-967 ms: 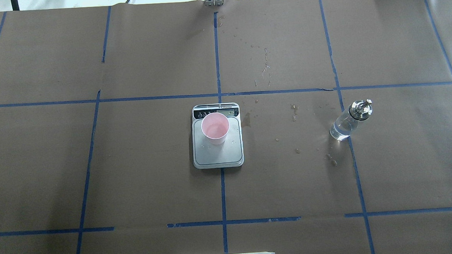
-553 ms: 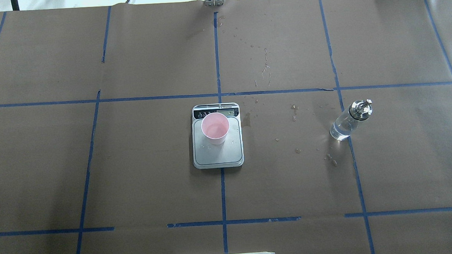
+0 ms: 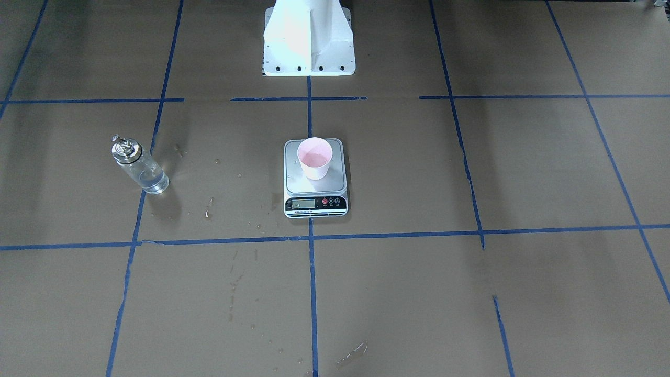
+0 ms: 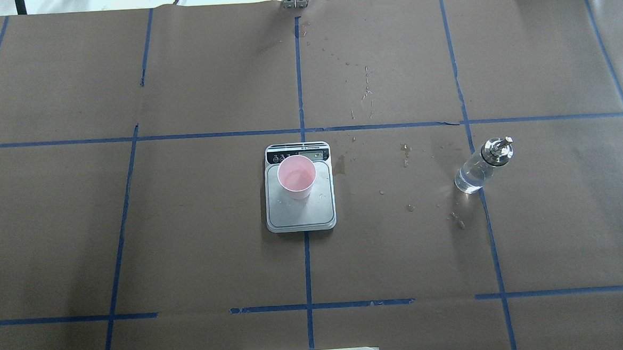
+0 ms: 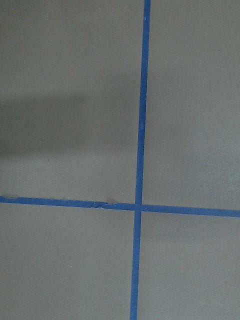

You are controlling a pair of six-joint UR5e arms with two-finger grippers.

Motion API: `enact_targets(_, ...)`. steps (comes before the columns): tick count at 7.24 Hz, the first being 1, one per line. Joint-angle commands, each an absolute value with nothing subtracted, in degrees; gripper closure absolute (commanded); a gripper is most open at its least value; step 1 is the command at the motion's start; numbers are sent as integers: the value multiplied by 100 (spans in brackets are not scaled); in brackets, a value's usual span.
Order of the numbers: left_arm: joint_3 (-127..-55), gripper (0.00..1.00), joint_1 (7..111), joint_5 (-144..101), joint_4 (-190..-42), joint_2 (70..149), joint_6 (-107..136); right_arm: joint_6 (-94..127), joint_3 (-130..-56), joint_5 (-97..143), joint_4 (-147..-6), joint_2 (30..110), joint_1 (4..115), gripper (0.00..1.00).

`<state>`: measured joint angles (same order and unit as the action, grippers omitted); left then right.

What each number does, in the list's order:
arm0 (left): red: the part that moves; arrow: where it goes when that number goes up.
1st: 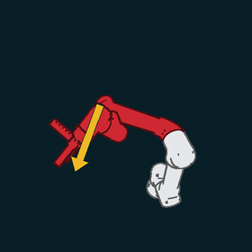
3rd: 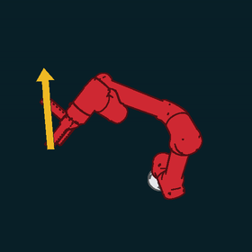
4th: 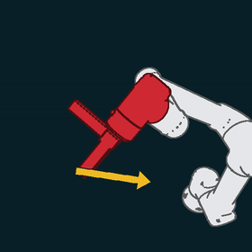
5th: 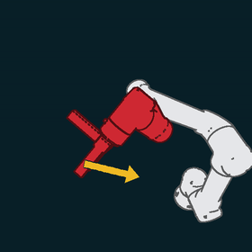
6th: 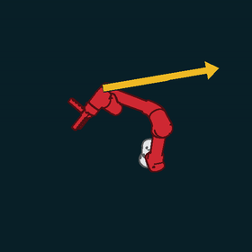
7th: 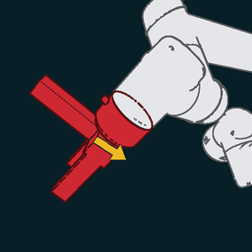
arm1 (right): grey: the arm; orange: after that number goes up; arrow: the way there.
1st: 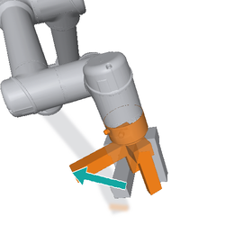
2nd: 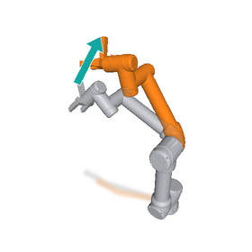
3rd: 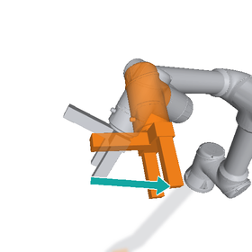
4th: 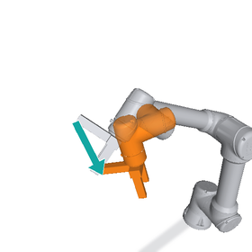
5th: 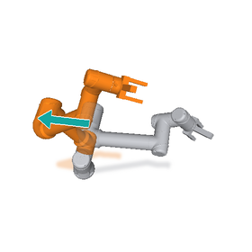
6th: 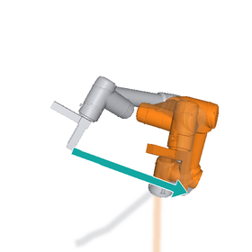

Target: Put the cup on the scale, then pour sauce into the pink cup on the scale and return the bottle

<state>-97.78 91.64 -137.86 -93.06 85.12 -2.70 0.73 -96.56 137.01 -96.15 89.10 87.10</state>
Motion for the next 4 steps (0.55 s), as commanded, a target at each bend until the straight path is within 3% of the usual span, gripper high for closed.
enact_targets(1,-9695,0,9158,-13712,-9264,8569,-237,79,-9659,13711,-9615,8886,8701,0)
enact_targets(4,-9694,0,9150,-13693,-9272,8569,-246,70,-9668,13711,-9606,8859,8701,0)
